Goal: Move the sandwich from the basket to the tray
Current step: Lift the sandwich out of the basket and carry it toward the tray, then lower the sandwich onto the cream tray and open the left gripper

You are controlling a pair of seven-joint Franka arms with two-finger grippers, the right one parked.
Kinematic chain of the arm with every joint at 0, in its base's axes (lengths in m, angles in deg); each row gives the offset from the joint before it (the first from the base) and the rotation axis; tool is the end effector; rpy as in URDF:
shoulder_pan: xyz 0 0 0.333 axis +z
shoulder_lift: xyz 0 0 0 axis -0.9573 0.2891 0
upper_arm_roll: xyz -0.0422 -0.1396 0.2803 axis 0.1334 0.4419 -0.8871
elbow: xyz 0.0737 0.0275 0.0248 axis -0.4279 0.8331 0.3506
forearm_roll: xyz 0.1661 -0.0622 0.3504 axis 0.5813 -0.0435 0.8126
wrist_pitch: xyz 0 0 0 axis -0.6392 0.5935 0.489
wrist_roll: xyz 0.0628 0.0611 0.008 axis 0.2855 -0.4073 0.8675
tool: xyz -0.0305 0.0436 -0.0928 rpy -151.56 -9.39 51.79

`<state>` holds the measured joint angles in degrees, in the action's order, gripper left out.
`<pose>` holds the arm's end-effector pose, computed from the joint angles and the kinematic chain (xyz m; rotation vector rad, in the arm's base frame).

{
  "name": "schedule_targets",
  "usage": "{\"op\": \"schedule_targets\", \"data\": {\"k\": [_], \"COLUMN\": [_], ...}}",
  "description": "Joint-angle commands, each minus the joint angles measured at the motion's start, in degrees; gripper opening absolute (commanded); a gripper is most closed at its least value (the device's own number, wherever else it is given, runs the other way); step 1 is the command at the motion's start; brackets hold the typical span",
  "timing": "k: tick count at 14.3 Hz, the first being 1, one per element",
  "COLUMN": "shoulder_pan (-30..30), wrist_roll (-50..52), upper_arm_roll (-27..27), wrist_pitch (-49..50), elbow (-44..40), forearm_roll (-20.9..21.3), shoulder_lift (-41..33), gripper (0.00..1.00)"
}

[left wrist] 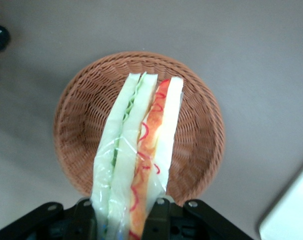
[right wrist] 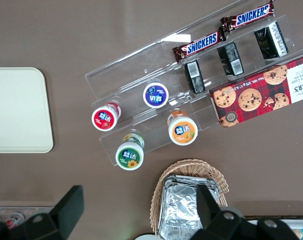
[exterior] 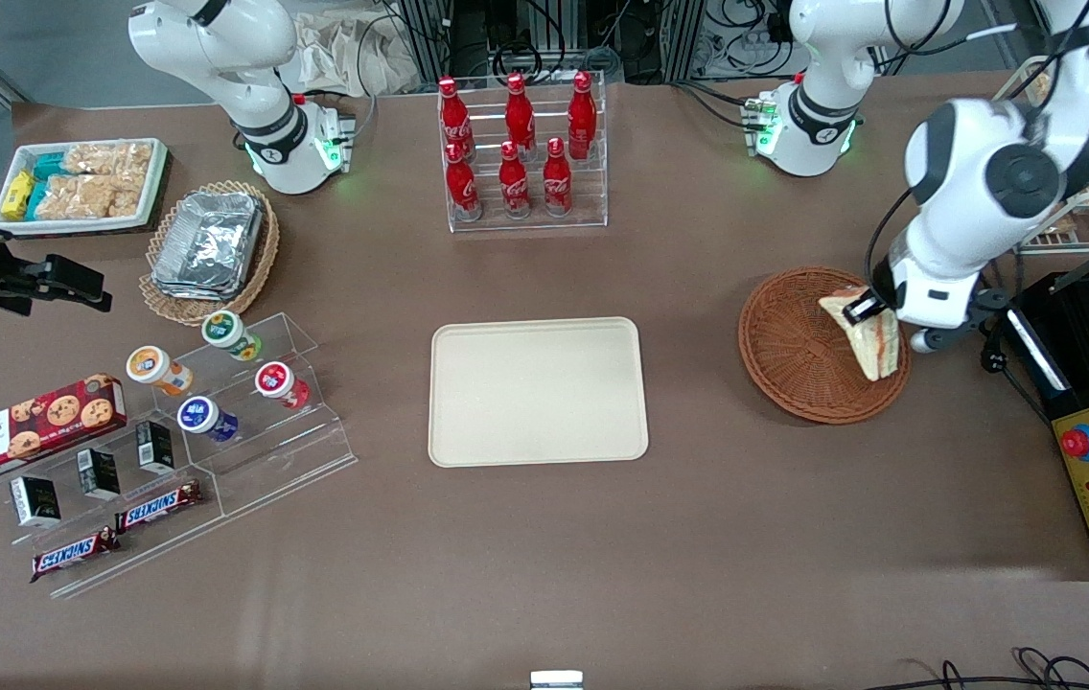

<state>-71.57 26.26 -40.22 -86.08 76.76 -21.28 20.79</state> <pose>0.4952 -0.0684 0.4300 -3.0143 -0.7500 0.1335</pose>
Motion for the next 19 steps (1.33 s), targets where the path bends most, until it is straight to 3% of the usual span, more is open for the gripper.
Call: {"op": "schedule_targets", "data": {"k": [1, 4, 6, 9, 10, 13, 15, 17, 19], "shoulder_pan": [0.0, -0.5, -0.7, -3.1, -5.5, -12.9, -14.2, -15.8, -16.2], "wrist_roll": [-7.1, -10.1, -7.9, 6.5, 9.8, 18.8, 19.0, 18.6, 19.6], "upper_arm_roll": [0.1, 5.0, 10.1, 17.0, 17.5, 17.4, 17.5, 17.4, 17.4], "wrist_pitch": [14.5, 18.4, 18.6, 17.1, 14.5, 5.1, 0.2, -4.9, -10.0], "elbow": [-14.9, -22.3, -29.2, -36.4, -36.7, -35.8, -35.5, -34.3, -32.9], "forearm_roll": [-3.4, -3.7, -3.7, -0.5, 2.8, 6.2, 9.6, 10.1, 14.0], "shoulder_lift": [3.1, 4.1, 9.4, 18.3, 20.6, 29.4, 33.8, 37.6, 41.1], "gripper": [0.00, 0.00, 0.00, 0.00, 0.00, 0.00, 0.00, 0.00, 0.00]}}
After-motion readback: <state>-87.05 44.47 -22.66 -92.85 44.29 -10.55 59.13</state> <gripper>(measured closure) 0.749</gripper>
